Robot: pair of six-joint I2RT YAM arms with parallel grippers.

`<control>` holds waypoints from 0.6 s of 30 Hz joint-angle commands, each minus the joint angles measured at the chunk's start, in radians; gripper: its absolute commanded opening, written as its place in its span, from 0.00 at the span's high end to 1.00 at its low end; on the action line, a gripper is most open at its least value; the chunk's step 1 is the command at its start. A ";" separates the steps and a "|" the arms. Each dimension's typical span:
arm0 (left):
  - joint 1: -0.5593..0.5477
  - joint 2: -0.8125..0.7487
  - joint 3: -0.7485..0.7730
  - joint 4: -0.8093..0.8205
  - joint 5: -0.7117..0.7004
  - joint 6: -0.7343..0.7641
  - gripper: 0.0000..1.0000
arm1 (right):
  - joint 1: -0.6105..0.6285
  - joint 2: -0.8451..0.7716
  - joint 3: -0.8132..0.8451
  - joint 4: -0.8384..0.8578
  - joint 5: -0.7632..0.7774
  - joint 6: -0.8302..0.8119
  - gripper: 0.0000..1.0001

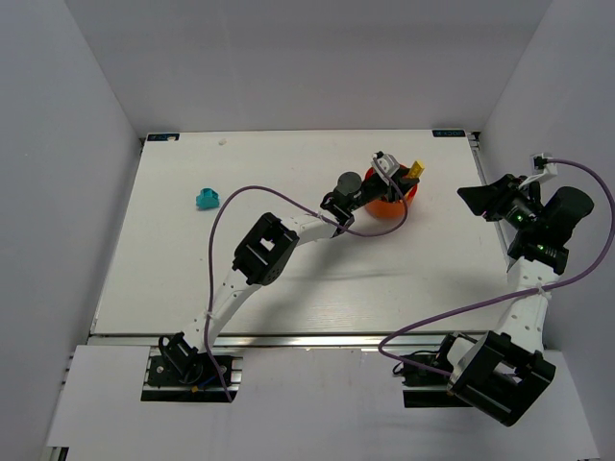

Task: Sort the legos into containers by color

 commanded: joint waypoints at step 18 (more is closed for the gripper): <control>0.002 -0.118 -0.052 0.028 0.008 0.002 0.50 | -0.018 -0.015 -0.021 0.066 -0.049 0.015 0.56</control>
